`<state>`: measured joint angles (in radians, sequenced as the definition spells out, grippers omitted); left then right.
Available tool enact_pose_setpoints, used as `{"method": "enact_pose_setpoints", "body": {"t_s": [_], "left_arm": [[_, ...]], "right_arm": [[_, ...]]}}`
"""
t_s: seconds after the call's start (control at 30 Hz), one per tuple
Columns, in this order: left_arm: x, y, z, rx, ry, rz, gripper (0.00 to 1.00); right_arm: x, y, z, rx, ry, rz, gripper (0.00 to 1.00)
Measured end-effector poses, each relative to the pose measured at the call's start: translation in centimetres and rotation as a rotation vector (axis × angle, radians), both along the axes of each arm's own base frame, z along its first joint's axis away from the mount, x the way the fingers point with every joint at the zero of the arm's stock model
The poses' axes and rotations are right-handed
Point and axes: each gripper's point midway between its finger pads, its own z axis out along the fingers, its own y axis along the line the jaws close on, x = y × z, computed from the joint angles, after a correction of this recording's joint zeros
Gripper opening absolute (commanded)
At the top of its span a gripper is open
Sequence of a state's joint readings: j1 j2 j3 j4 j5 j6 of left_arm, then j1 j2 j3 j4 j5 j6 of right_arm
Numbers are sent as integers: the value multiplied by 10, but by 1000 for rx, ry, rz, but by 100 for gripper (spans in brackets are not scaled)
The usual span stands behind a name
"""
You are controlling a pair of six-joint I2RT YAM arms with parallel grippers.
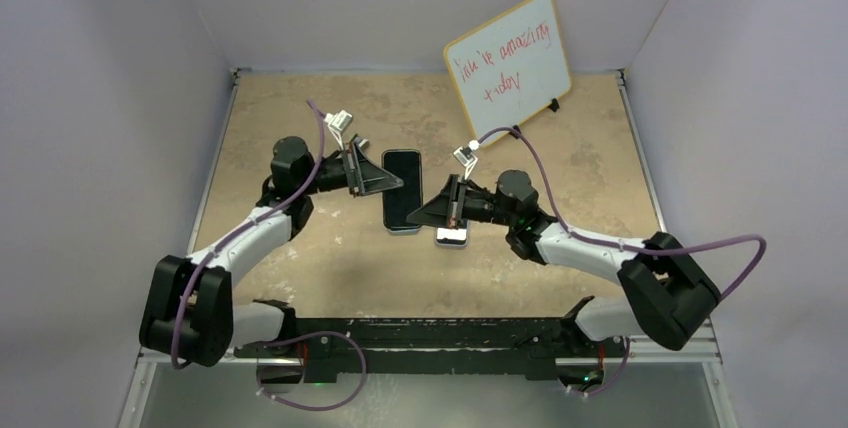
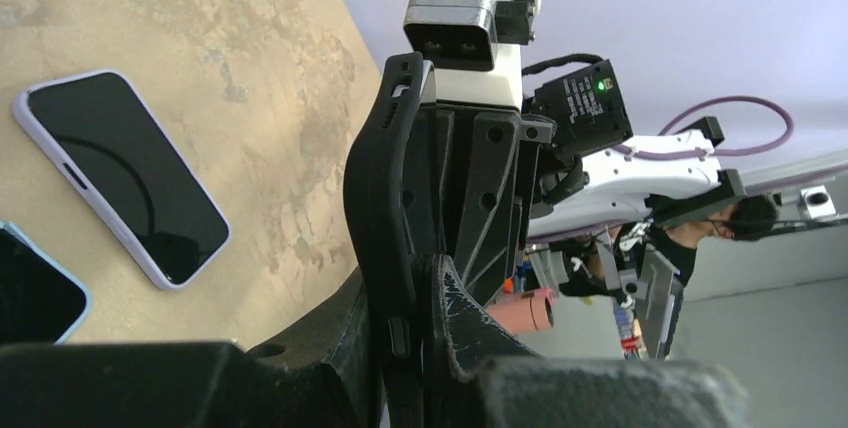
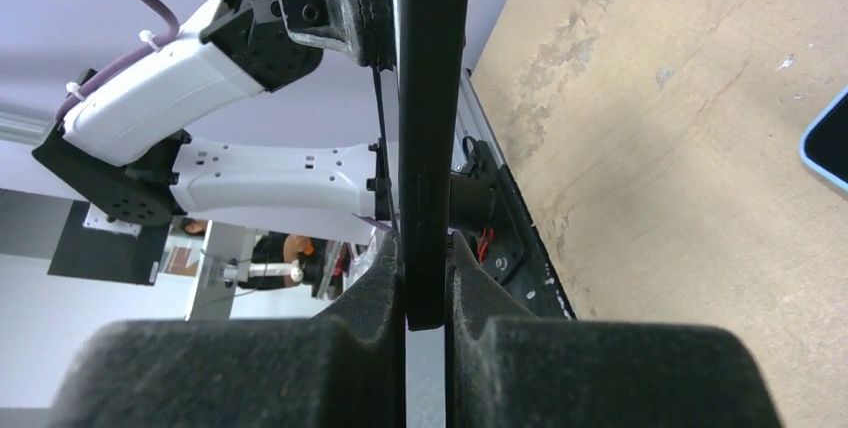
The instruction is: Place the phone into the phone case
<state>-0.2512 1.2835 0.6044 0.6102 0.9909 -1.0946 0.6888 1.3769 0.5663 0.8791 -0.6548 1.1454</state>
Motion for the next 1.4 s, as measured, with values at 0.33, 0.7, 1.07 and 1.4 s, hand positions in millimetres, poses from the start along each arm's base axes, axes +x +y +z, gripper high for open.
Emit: {"method": "enact_pose_setpoints", "body": {"t_s": [0.33,0.7,1.07,1.4], "left_arm": [[-22,4,6,17,-66,-93,0],[-56,5,21,-20,-134,-208,0],[-65,1,12,-2,-112,-244,0],[-53,1,-8,116,-66,-237,0]], "right_arm": [[-4,-14,28,-29,-127,-54,89],[22,-16,65,-55,-262,-118,82],[38,-4,42,-65,-198,-106,32],[45,-6,42,-64,-201,-125,0]]}}
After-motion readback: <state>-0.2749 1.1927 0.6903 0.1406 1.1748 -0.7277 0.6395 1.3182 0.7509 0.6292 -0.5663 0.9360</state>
